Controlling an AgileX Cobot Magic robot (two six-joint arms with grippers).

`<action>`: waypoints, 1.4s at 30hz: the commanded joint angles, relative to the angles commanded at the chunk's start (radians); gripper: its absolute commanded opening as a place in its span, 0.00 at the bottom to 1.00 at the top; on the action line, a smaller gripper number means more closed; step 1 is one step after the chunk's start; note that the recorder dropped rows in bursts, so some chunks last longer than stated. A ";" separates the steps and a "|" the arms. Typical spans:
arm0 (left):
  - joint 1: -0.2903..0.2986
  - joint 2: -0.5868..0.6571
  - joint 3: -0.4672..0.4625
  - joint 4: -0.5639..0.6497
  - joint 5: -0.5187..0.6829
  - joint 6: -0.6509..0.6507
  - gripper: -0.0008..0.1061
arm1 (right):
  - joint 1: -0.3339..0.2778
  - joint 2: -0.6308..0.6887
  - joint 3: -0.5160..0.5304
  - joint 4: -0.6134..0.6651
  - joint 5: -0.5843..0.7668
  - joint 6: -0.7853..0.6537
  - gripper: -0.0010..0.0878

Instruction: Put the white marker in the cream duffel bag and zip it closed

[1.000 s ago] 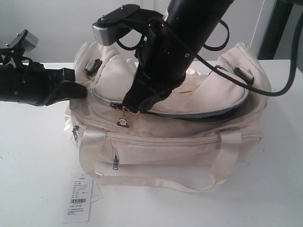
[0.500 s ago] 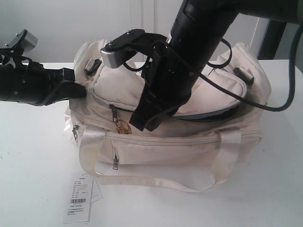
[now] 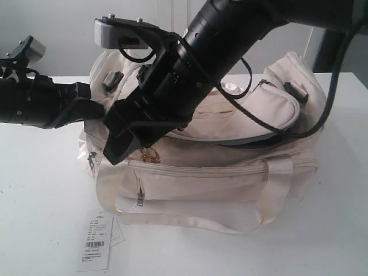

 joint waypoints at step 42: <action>0.000 0.000 0.000 0.000 0.005 0.000 0.01 | 0.000 0.046 -0.004 -0.189 -0.113 0.111 0.01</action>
